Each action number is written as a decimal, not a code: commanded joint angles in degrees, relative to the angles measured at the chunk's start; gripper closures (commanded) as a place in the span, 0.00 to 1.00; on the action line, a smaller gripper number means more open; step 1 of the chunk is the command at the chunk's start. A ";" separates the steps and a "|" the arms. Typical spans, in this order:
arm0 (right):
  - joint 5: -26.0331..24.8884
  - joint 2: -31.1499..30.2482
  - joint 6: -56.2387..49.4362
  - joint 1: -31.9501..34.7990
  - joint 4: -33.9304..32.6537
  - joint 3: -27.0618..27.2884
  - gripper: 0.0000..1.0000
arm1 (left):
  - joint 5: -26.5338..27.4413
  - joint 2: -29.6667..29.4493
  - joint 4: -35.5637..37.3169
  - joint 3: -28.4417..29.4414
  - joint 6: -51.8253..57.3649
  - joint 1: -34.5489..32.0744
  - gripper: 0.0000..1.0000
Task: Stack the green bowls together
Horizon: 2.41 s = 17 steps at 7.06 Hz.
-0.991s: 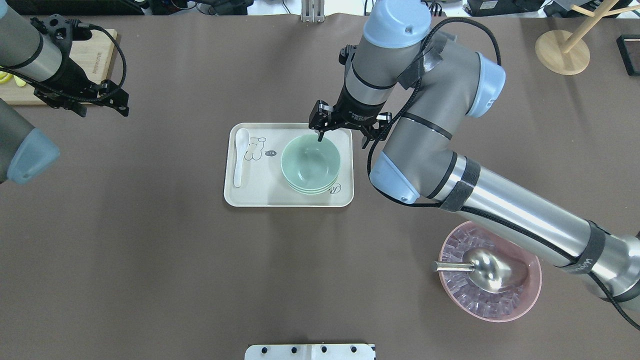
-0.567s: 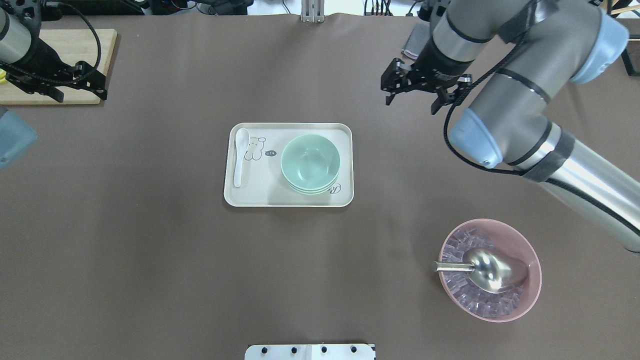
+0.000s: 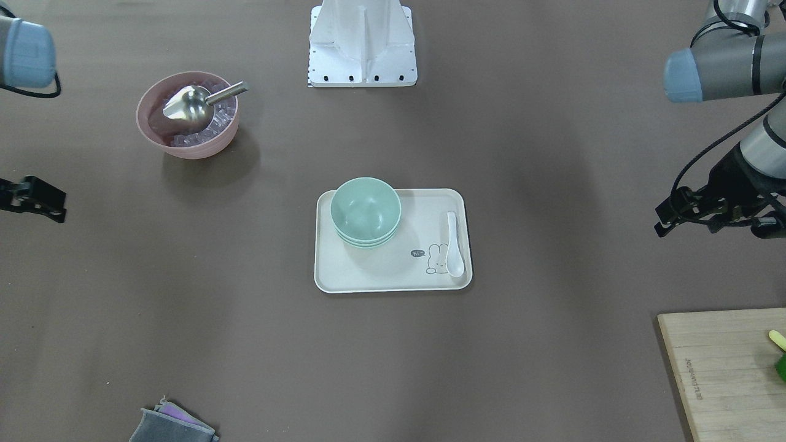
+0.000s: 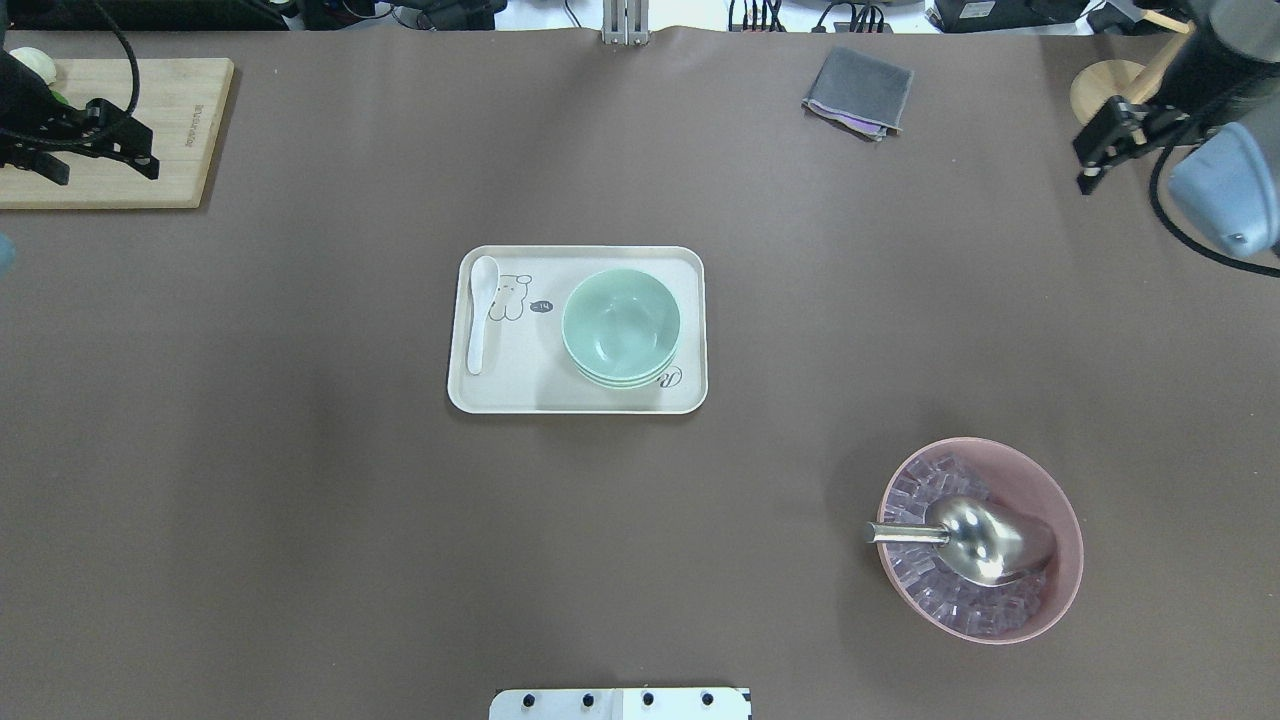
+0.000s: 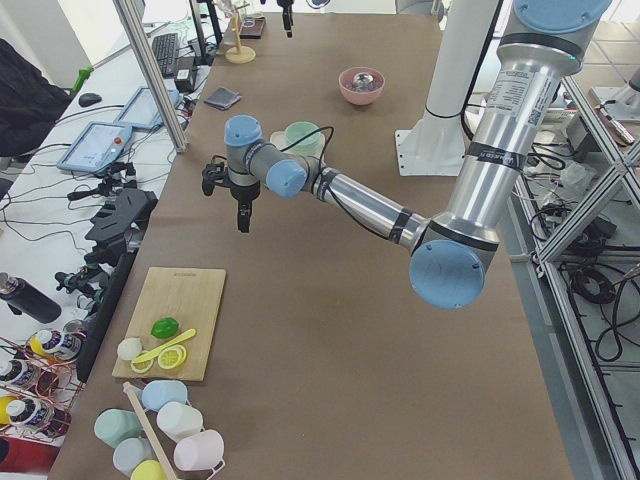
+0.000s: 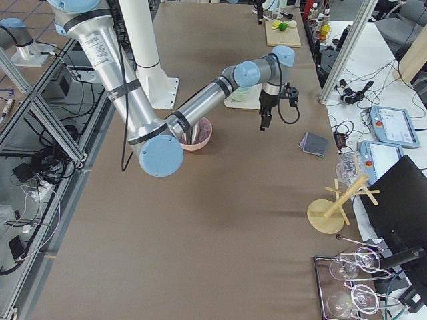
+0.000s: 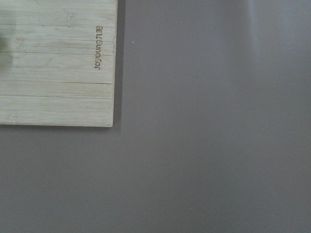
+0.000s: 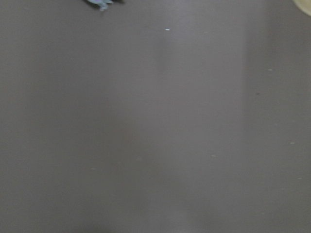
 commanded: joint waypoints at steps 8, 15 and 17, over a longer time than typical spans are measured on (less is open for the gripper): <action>5.41 -23.71 -17.67 19.74 20.47 -10.53 0.00 | -8.94 11.57 -5.10 9.06 28.46 -19.80 0.03; 5.32 -23.62 -16.17 19.75 16.07 -5.43 0.00 | -8.50 13.33 -6.08 9.94 27.41 -20.51 0.02; 5.23 -23.53 -16.17 19.74 15.99 -5.52 0.00 | -8.41 13.25 -6.08 9.85 27.41 -20.51 0.02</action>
